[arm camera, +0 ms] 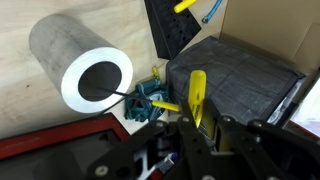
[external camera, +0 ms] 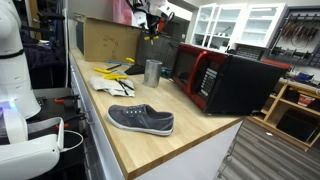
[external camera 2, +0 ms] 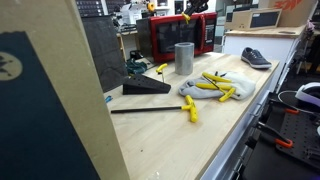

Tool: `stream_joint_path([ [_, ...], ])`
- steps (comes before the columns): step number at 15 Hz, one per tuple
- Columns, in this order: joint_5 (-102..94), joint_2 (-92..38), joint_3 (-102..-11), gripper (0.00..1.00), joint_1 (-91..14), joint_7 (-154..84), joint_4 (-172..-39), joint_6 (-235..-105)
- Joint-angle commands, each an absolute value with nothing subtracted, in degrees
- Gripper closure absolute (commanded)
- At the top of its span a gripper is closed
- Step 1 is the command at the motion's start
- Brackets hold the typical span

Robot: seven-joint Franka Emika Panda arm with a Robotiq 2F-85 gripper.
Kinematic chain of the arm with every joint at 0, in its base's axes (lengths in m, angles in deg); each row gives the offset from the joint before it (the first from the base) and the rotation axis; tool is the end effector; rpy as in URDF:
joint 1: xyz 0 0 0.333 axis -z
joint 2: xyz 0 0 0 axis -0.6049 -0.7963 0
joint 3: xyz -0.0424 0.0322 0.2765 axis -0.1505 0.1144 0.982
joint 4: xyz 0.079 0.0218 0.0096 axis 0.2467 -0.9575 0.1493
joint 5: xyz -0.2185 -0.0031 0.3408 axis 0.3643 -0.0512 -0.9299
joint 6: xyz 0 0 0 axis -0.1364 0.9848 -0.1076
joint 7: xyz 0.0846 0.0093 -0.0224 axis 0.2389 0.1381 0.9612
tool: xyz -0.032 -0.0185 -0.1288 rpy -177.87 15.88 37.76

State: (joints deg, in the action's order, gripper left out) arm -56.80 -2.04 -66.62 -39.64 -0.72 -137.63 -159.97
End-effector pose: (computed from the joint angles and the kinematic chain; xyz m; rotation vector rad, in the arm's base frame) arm 0.5456 -0.0707 0.4266 -2.3992 0.1872 -0.5079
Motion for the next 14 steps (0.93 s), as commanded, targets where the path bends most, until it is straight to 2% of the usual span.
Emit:
stream_joint_path([
  [1,-61.6,-7.6,-65.0,0.95,-36.9,2.5,-131.7,-156.5],
  [14,-67.0,-18.5,-61.2,0.95,-30.2,6.9,-127.8,-148.5],
])
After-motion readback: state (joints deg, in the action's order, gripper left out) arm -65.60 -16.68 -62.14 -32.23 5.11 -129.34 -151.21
